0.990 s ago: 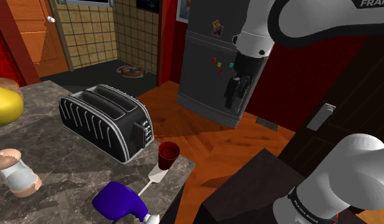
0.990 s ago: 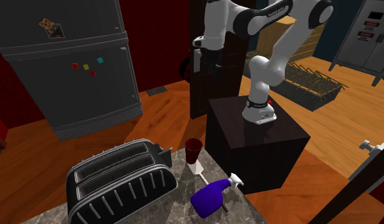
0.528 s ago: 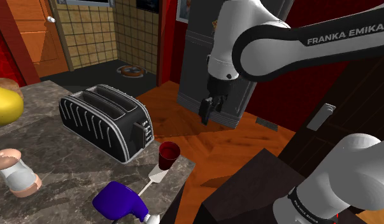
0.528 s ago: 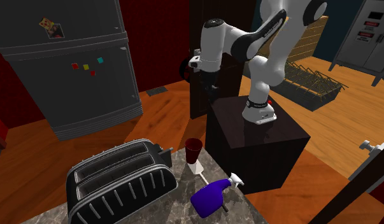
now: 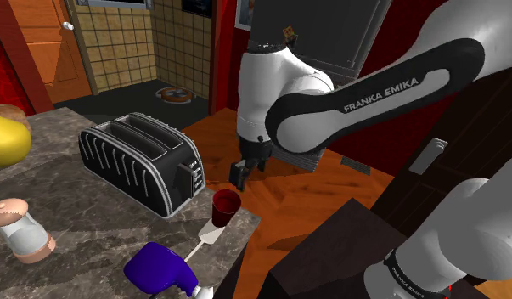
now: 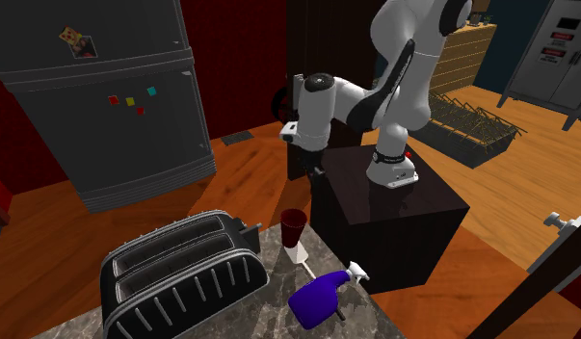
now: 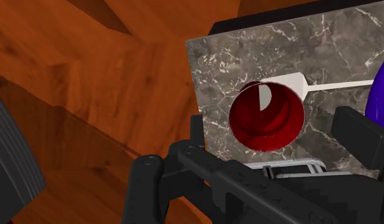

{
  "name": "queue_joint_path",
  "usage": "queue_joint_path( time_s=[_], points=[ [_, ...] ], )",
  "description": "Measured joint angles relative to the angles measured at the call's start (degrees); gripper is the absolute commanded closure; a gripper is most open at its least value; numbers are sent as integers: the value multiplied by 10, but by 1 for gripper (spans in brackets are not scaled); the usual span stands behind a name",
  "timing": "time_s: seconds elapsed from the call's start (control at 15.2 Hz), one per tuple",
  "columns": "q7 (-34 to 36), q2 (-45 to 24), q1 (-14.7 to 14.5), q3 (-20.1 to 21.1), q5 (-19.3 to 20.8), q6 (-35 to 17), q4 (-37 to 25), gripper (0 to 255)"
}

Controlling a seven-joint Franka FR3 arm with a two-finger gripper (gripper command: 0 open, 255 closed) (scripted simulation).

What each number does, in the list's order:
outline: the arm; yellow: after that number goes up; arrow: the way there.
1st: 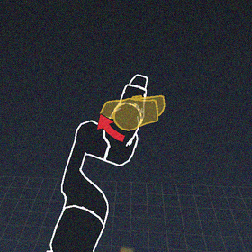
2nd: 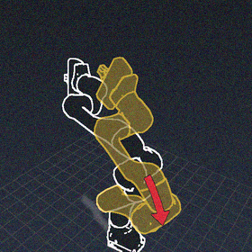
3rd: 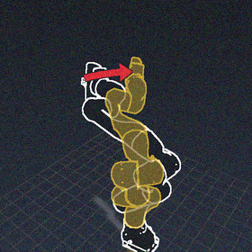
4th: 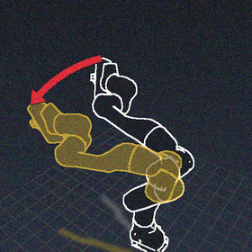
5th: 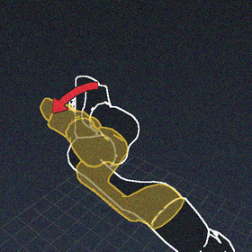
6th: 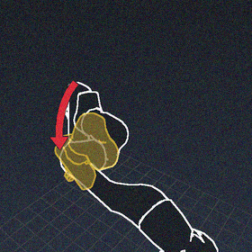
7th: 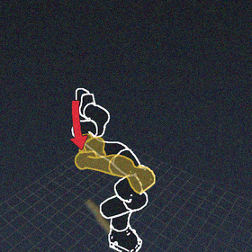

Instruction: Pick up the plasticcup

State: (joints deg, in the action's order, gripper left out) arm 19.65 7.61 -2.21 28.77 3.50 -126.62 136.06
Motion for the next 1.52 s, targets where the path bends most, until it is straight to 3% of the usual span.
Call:
queue_joint_path(
  time_s=[0.26, 0.59, 1.19, 1.25, 1.52],
  points=[
    [77, -102, -3, 19, 80, -29, -49, 0],
    [179, -226, -41, 12, 185, -47, -113, 0],
    [230, -302, -69, -14, 247, -83, -135, 0],
    [232, -304, -69, -15, 249, -85, -135, 255],
    [233, -307, -70, -16, 251, -86, -135, 255]
  ],
)
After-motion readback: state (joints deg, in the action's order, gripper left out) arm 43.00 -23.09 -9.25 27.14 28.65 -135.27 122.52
